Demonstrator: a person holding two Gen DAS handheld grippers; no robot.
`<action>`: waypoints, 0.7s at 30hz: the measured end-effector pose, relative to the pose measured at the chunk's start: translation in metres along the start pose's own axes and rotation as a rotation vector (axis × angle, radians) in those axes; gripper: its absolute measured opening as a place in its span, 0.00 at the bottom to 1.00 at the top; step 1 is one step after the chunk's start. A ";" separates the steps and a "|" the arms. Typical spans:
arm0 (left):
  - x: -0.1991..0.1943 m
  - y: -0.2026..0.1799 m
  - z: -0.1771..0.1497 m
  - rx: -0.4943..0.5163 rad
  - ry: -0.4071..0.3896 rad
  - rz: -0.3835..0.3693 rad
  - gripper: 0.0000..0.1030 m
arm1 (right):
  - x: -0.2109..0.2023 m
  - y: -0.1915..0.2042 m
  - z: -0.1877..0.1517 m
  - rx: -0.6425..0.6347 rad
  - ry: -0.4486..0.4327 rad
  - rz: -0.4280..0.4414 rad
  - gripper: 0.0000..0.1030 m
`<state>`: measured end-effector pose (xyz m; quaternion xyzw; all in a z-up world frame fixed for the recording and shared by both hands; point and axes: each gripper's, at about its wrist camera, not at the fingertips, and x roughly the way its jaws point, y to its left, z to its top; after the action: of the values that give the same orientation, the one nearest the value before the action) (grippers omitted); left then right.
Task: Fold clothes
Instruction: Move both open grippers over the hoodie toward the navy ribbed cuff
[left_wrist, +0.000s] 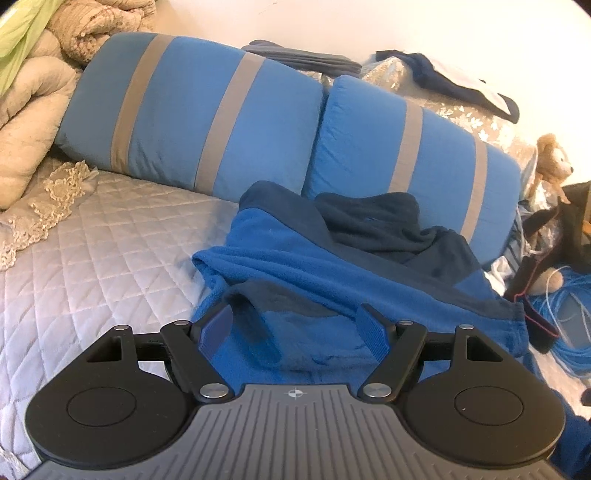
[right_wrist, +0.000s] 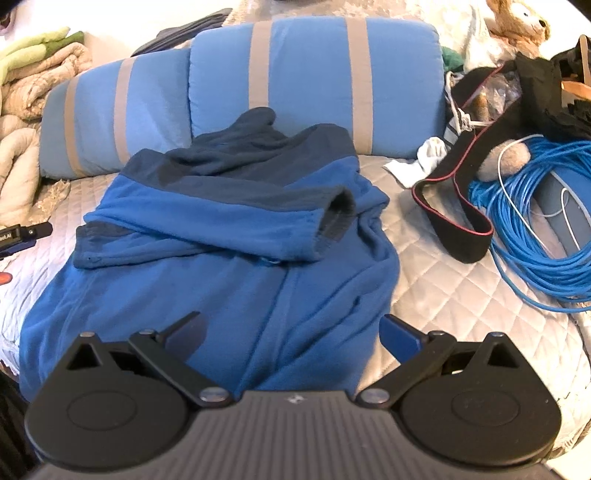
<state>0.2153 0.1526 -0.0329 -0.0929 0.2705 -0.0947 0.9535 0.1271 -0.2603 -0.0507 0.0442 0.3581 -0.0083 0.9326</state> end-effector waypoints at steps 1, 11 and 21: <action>0.000 0.001 0.000 -0.014 0.002 -0.003 0.69 | 0.000 0.004 -0.001 -0.003 -0.007 -0.002 1.00; 0.005 0.017 -0.006 -0.144 0.047 0.011 0.69 | 0.040 0.077 0.010 -0.088 -0.081 0.074 1.00; 0.020 0.045 -0.019 -0.311 0.215 0.009 0.69 | 0.103 0.109 -0.022 -0.181 0.053 0.115 1.00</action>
<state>0.2274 0.1888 -0.0687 -0.2276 0.3825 -0.0569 0.8937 0.1943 -0.1483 -0.1273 -0.0197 0.3787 0.0787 0.9220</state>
